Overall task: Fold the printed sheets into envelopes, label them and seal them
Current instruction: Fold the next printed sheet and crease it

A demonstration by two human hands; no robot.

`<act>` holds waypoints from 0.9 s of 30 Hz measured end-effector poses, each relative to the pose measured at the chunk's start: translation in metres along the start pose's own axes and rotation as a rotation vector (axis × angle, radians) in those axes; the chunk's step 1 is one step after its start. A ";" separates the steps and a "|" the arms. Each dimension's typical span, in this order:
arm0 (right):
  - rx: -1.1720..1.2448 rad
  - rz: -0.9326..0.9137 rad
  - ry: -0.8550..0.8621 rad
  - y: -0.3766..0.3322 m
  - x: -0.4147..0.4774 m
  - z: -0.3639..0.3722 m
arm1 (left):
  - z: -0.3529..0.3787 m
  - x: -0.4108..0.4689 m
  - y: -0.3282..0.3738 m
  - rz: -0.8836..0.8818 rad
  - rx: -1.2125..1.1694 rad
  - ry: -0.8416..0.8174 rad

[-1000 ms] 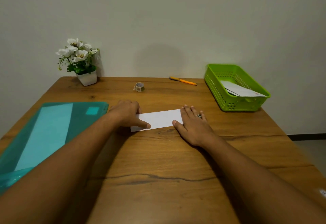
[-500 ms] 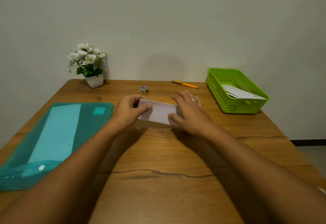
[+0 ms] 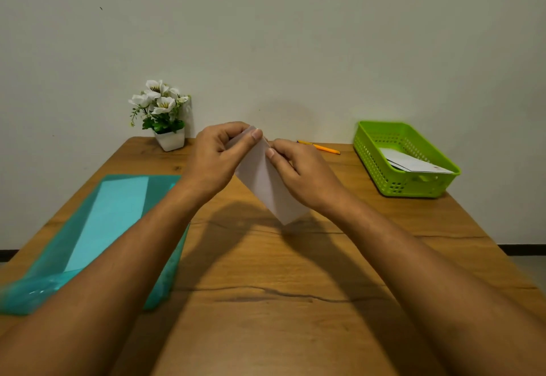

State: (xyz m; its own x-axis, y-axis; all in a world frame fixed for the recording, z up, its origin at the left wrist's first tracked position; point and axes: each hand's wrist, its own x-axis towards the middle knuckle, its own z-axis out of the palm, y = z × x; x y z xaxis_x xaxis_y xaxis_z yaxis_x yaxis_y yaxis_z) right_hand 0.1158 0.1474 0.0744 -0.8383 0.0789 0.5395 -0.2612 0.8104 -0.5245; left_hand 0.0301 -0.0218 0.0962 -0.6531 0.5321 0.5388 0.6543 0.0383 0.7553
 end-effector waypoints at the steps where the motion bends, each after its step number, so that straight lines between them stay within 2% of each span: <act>1: 0.012 0.008 -0.013 0.006 -0.003 0.000 | -0.002 0.001 0.000 0.003 -0.011 0.020; 8: -0.036 0.244 -0.139 0.076 -0.055 0.001 | -0.029 0.004 -0.008 -0.027 -0.113 0.188; 10: -0.010 0.309 -0.116 0.091 -0.067 -0.001 | -0.036 0.004 -0.013 -0.057 -0.156 0.280; 16: 0.475 0.484 0.149 0.073 -0.049 -0.009 | -0.033 -0.002 -0.027 -0.150 -0.166 0.330; 22: 0.836 0.831 0.015 0.047 -0.042 0.019 | -0.014 0.000 -0.029 -0.281 -0.391 0.451; 24: 1.005 0.866 0.041 0.038 -0.037 0.027 | -0.007 -0.001 -0.030 -0.333 -0.473 0.472; 27: 1.135 0.849 0.169 0.027 -0.021 0.028 | -0.001 -0.006 -0.035 -0.393 -0.523 0.485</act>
State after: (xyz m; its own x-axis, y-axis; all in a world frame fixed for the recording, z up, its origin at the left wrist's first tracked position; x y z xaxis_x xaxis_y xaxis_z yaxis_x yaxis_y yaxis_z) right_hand 0.1134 0.1514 0.0307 -0.8870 0.4288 -0.1713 -0.0200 -0.4065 -0.9134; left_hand 0.0105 -0.0275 0.0667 -0.9689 0.1319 0.2092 0.1585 -0.3182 0.9347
